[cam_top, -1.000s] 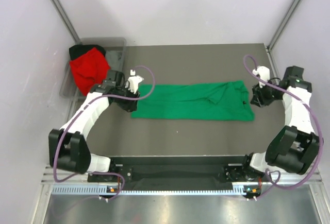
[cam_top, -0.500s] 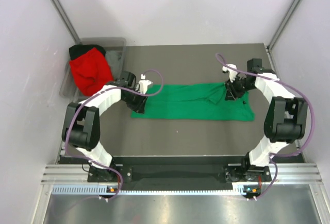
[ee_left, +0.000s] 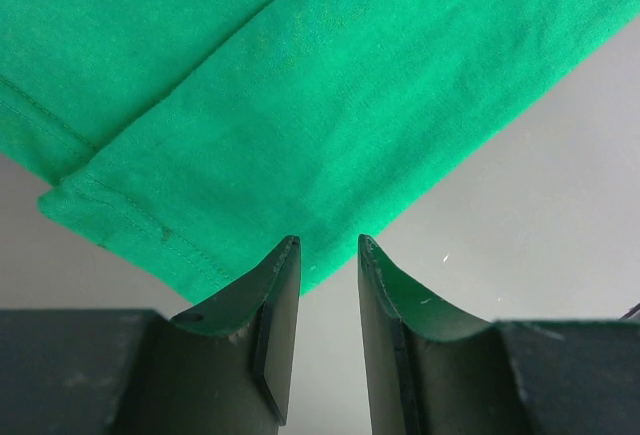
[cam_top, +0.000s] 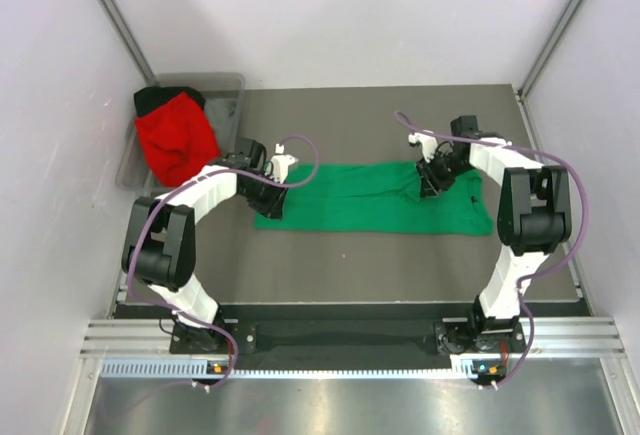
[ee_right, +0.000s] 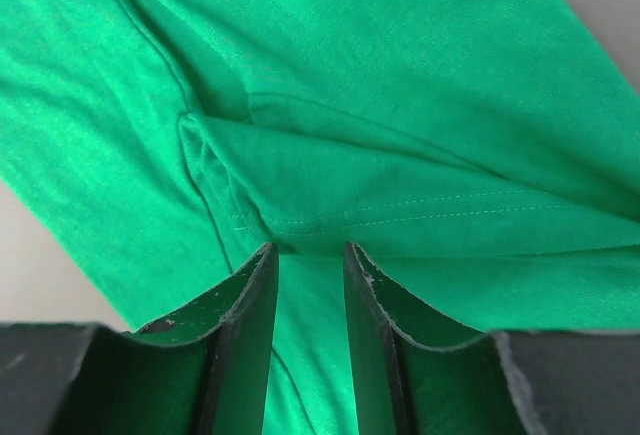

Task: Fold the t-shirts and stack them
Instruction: Fold the tshirt

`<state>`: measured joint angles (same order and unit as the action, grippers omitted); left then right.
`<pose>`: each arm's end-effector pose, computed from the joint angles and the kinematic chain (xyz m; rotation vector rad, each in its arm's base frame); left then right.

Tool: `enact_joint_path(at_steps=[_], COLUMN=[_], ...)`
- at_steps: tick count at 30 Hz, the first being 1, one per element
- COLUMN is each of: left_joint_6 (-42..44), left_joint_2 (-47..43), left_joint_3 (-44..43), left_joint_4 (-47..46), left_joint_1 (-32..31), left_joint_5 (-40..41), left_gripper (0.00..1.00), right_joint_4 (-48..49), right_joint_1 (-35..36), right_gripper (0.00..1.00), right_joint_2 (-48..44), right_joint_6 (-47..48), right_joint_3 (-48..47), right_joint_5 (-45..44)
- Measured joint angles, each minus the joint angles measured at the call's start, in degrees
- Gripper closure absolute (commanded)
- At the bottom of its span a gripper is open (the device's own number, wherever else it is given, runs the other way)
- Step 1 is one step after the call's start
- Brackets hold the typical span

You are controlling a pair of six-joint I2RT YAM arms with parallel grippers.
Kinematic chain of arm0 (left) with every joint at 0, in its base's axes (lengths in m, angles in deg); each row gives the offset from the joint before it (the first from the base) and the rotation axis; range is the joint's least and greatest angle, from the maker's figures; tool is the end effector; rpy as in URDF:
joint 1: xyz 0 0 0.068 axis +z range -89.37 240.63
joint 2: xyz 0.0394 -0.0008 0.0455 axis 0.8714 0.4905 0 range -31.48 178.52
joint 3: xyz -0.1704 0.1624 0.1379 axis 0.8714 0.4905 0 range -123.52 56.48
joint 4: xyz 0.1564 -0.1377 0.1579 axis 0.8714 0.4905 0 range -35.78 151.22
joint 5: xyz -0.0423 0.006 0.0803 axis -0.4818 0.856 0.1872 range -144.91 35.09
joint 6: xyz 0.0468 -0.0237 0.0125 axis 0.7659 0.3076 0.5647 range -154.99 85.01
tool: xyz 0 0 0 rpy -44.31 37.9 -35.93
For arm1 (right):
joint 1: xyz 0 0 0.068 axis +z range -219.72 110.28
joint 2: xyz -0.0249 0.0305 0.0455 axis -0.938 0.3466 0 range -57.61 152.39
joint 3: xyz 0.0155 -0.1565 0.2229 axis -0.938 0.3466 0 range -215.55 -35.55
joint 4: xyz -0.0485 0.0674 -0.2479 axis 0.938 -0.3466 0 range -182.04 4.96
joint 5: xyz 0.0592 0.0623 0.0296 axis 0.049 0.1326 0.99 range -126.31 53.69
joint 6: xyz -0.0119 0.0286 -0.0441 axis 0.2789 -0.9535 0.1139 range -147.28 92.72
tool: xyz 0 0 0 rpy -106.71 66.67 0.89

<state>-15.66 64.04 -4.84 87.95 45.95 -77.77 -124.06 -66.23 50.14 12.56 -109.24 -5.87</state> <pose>0.3080 -0.0950 0.1891 0.8899 2.5472 -0.5231 0.3657 0.0404 0.1773 -1.0760 2.4192 0.5611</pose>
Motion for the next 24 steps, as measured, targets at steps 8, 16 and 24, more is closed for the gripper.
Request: enact_joint_path(at_steps=[8,16,24], left_joint_6=[-0.22,-0.22,-0.22], left_joint_2=[0.02,0.00,0.00], left_joint_3=[0.04,0.57,1.01], left_joint_4=[-0.17,-0.37,-0.39], left_joint_1=[0.00,0.00,0.00], left_joint_5=[0.28,1.01,1.46], left_gripper=[0.66,0.65,0.66], right_joint_4=[0.28,0.31,0.66], right_joint_1=[0.17,0.26,0.66], right_gripper=[0.66,0.64,0.85], right_joint_2=[0.13,1.77,1.88], right_joint_6=[-0.02,0.00,0.02], right_joint_3=[0.02,-0.04,-0.24], right_joint_5=[-1.57,-1.66,-1.68])
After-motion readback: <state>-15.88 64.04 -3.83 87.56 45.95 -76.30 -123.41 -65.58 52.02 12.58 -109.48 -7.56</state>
